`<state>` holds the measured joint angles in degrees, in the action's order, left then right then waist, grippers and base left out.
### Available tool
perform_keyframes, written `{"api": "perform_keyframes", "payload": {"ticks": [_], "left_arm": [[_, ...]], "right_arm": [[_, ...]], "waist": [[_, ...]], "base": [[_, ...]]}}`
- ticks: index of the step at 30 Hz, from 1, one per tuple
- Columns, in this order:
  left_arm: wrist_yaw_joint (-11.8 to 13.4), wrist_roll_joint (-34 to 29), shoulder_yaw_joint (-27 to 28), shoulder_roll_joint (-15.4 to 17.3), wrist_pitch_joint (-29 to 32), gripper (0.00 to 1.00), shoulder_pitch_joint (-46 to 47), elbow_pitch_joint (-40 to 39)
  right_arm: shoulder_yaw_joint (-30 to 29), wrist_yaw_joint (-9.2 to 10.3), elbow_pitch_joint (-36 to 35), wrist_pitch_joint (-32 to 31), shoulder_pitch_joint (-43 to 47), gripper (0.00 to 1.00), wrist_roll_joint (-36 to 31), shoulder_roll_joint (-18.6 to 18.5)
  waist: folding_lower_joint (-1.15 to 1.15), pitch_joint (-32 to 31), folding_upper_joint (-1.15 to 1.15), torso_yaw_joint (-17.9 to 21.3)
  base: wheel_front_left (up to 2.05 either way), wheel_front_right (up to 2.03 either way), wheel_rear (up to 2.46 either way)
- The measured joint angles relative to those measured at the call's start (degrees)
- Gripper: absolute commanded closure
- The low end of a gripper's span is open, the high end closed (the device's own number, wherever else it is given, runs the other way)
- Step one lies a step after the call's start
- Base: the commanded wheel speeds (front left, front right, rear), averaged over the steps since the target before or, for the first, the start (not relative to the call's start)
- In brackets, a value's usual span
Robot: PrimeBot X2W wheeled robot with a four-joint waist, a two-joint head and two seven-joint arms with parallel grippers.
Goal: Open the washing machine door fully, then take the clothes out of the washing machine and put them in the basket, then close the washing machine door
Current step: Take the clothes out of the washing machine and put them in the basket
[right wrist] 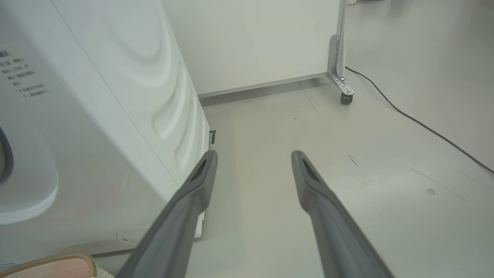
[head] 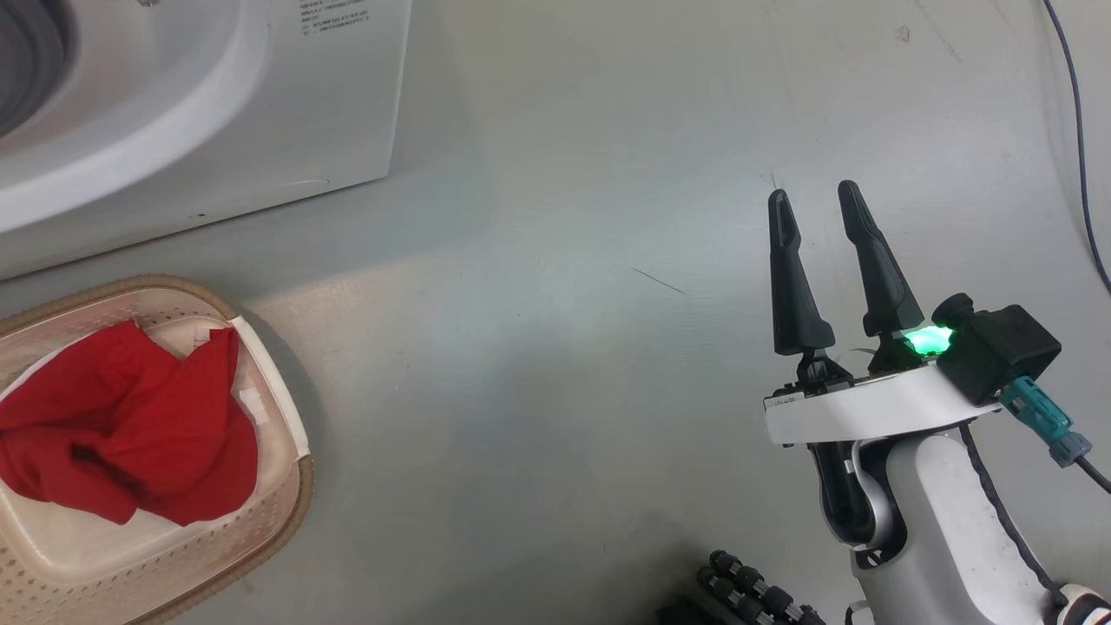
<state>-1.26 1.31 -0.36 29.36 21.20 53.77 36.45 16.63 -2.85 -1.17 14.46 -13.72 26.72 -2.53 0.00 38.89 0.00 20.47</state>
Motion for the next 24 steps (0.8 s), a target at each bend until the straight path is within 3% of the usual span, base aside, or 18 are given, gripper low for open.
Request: {"api": "perform_keyframes", "payload": {"ticks": [7, 8, 9, 10, 11, 24], "left_arm": [[0.46, 0.54, 0.43, -0.68, 2.00, 0.00, 1.72, 2.89], [0.46, 0.62, 0.45, -0.82, 2.21, 0.28, 1.96, 3.25], [0.46, 0.69, 0.47, -0.97, 2.46, 0.28, 2.17, 3.58], [0.46, 0.69, 0.46, -1.10, 2.52, 0.69, 2.37, 3.82], [0.46, 0.70, 0.44, -1.22, 2.60, 1.00, 2.52, 4.04], [0.46, 0.71, -1.02, -3.20, -0.55, 1.00, 3.00, 6.36]], "right_arm": [[0.34, 0.00, 0.04, 0.00, -0.22, 0.00, -0.01, 0.00], [0.34, 0.00, 0.08, 0.00, -0.23, 0.00, -0.01, -0.01], [0.34, 0.00, 0.10, 0.00, -0.23, 0.00, -0.02, 0.00], [0.34, 0.00, 0.15, 0.00, -0.23, 0.00, -0.02, 0.00], [0.35, 0.00, 0.22, 0.00, -0.23, 0.00, -0.02, -0.01], [0.15, 0.03, 0.96, 0.00, -0.48, 0.00, -0.45, -0.01]], "waist": [[0.00, -0.21, 0.00, -0.32], [0.00, -0.25, 0.00, -0.38], [0.00, -0.29, 0.00, -0.45], [0.00, -0.33, 0.00, -0.52], [0.00, -0.38, 0.00, -0.58], [0.00, -1.63, 0.00, -1.58]], "base": [[0.00, 0.00, 0.00], [0.00, 0.00, 0.00], [0.00, 0.00, 0.00], [0.00, 0.00, 0.00], [0.00, 0.00, 0.00], [0.00, 0.00, 0.00]]}}
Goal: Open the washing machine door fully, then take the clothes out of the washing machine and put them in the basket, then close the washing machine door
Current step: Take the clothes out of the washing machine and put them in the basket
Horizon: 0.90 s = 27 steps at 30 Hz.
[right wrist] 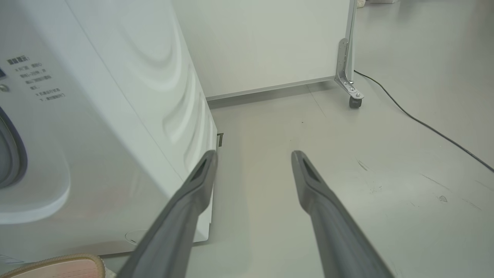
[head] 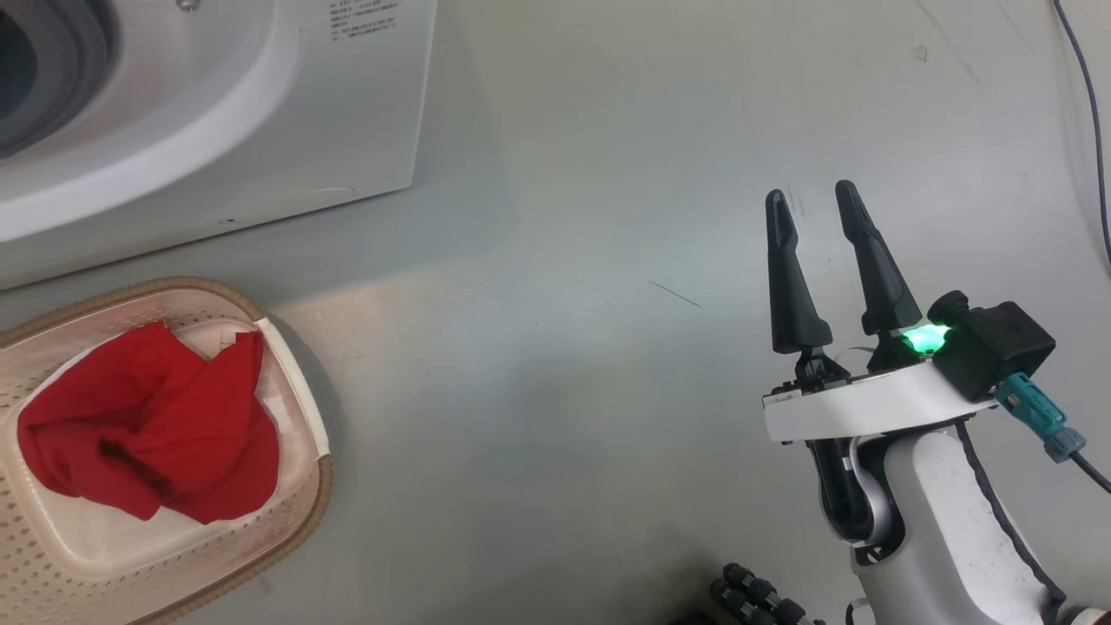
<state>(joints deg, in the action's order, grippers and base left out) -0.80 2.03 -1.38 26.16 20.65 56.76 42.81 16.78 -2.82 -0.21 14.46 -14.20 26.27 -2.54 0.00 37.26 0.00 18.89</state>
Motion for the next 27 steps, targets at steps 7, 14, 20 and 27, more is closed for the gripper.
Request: {"api": "perform_keyframes", "payload": {"ticks": [7, 14, 20, 27], "left_arm": [[-0.02, 0.09, -0.71, -2.23, -5.88, 1.00, 0.01, 0.22], [-1.55, 1.54, -1.57, -5.57, -13.02, 1.00, -0.14, 0.62], [-3.24, 2.09, -3.88, -8.65, -19.25, 1.00, -2.39, 0.91], [-4.13, 3.13, -4.59, -11.56, -25.44, 1.00, -6.64, 1.30]], "right_arm": [[-1.15, 0.01, 0.55, 0.00, -0.01, 0.00, -0.38, -0.01], [-3.16, 0.01, 0.93, 0.00, -0.02, 0.00, -1.96, -0.01], [-5.13, -0.03, 1.80, 0.00, 0.05, 0.00, -3.70, -0.03], [-6.78, -0.09, 2.61, 0.01, 0.76, 0.00, -4.82, -0.10]], "waist": [[0.00, -1.77, 0.00, -0.95], [0.00, -4.34, 0.00, -2.59], [0.00, -6.94, 0.00, -4.94], [0.00, -9.99, 0.00, -7.88]], "base": [[0.00, 0.00, 0.00], [0.00, 0.00, 0.00], [0.00, 0.00, 0.00], [0.00, 0.00, 0.00]]}}
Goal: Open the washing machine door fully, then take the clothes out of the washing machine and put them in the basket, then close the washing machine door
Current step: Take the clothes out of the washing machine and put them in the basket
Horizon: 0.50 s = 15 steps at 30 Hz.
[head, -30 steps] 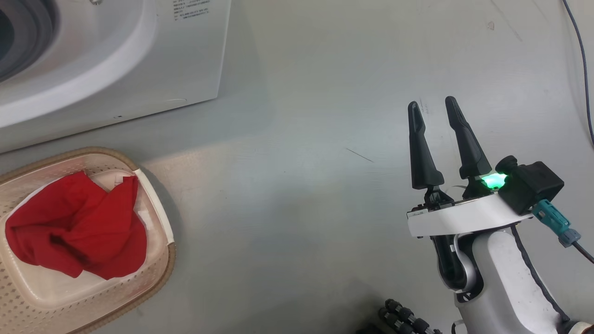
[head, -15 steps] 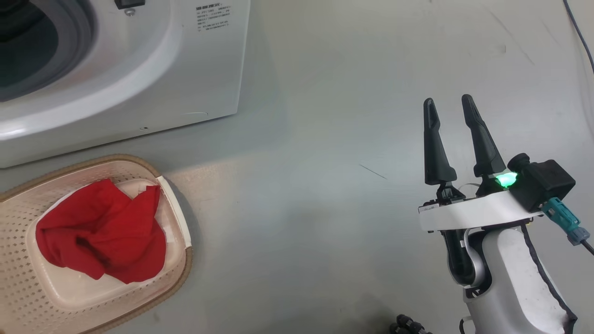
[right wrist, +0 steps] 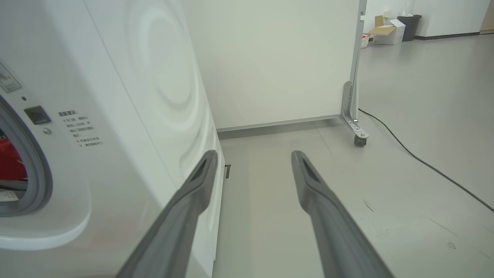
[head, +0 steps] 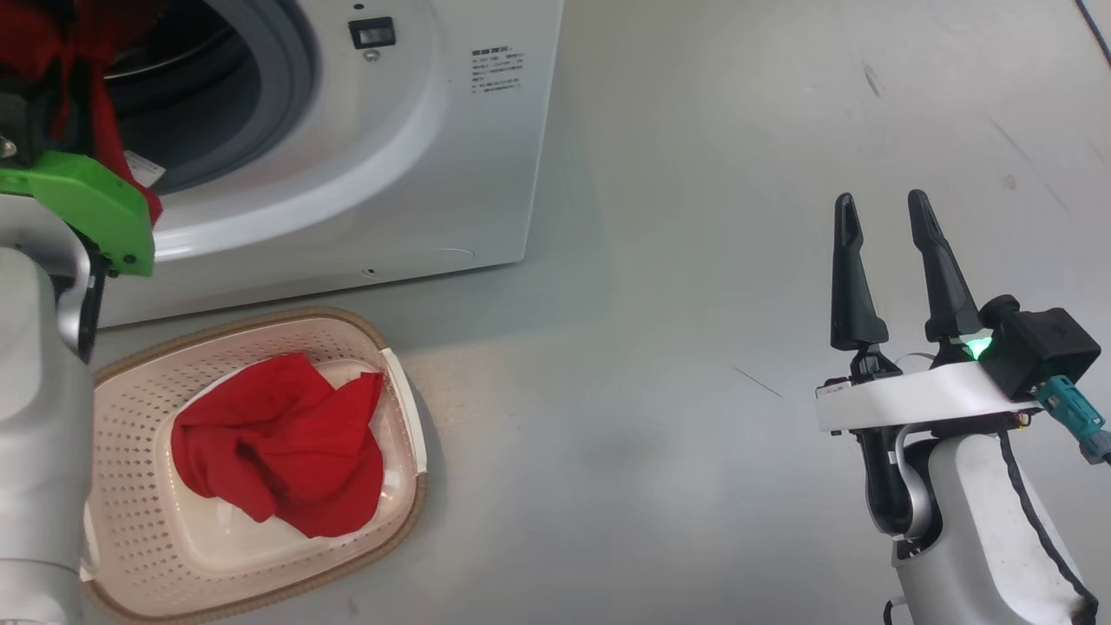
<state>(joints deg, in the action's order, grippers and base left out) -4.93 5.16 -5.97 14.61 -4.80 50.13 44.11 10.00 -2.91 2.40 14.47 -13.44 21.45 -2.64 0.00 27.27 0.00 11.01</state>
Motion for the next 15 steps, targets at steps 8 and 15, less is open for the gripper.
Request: {"api": "perform_keyframes", "payload": {"ticks": [8, 15], "left_arm": [[-0.82, 1.78, -0.86, -3.05, -7.08, 1.00, -5.63, 0.10], [-1.41, 2.40, -2.05, -4.44, -8.98, 1.00, -10.21, -0.80]], "right_arm": [[-1.94, -0.54, 1.11, 0.00, 2.65, 0.00, -0.69, -0.64], [-3.13, -0.57, 1.68, 0.00, 5.07, 0.00, -0.92, -0.79]], "waist": [[0.00, -4.84, 0.00, -4.34], [0.00, -9.36, 0.00, -8.30]], "base": [[0.00, 0.00, 0.00], [0.00, 0.00, 0.00]]}}
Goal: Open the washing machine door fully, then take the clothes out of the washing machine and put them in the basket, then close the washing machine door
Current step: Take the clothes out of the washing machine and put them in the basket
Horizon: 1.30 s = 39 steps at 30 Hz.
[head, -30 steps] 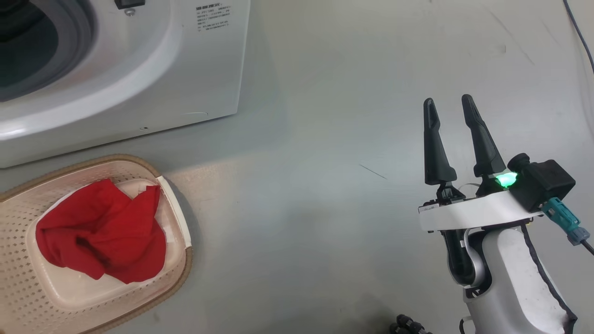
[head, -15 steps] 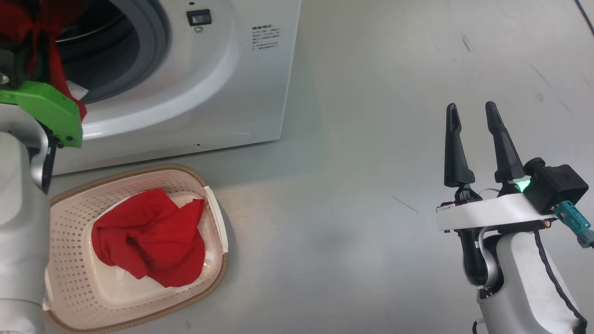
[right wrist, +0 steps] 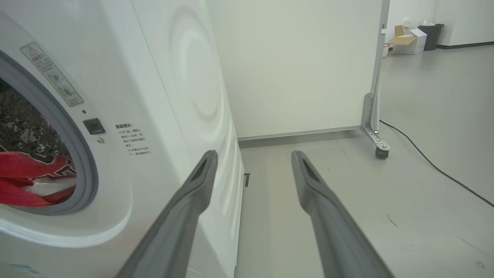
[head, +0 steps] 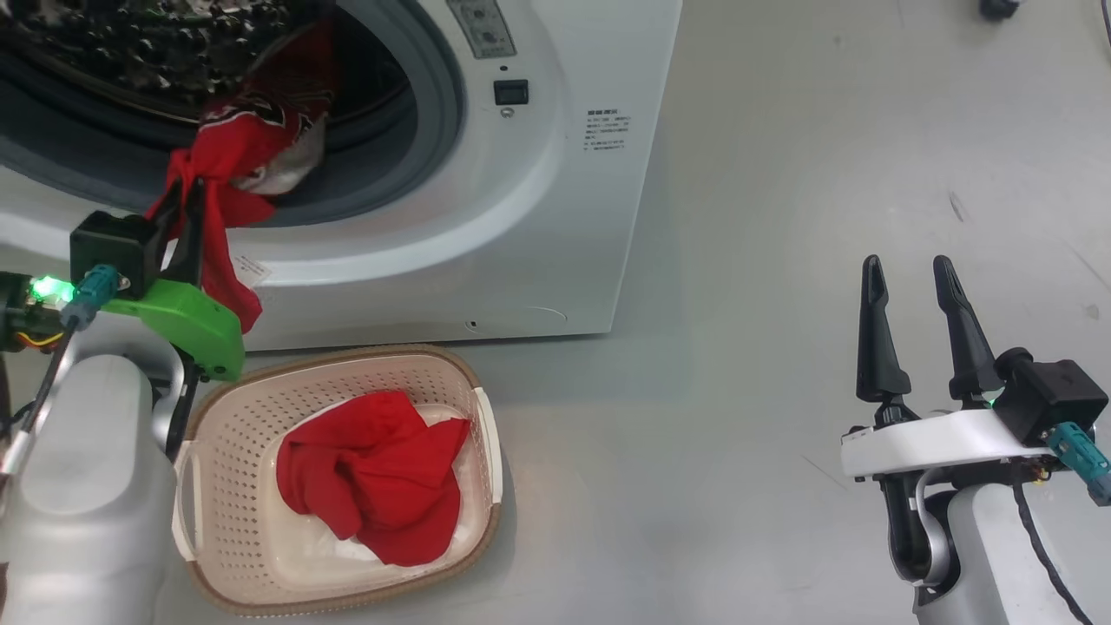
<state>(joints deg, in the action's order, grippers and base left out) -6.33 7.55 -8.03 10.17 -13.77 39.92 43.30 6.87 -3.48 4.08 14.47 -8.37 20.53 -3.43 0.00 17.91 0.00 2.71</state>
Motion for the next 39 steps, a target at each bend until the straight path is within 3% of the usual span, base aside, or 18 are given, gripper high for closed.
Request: {"api": "perform_keyframes", "payload": {"ticks": [13, 33, 39], "left_arm": [[-0.08, 1.51, 0.70, -0.43, -0.51, 1.00, -10.57, -7.30], [1.47, 0.77, 4.07, -2.63, -0.69, 1.00, -15.89, -41.74], [1.49, -0.11, 4.12, -3.04, -0.99, 1.00, -19.51, -44.74]], "right_arm": [[-0.43, -0.62, 0.40, 0.00, 4.87, 0.00, 0.00, 0.22], [-0.54, -1.18, -0.68, 0.00, 6.65, 0.00, -0.40, 0.57], [-0.46, -1.51, -0.68, 0.00, 6.73, 0.00, -0.45, 0.60]], "waist": [[0.00, -8.30, 0.00, -5.75], [0.00, -10.10, 0.00, -7.25], [0.00, -10.32, 0.00, -7.27]], "base": [[0.00, 0.00, 0.00], [0.00, 0.00, 0.00], [0.00, 0.00, 0.00]]}}
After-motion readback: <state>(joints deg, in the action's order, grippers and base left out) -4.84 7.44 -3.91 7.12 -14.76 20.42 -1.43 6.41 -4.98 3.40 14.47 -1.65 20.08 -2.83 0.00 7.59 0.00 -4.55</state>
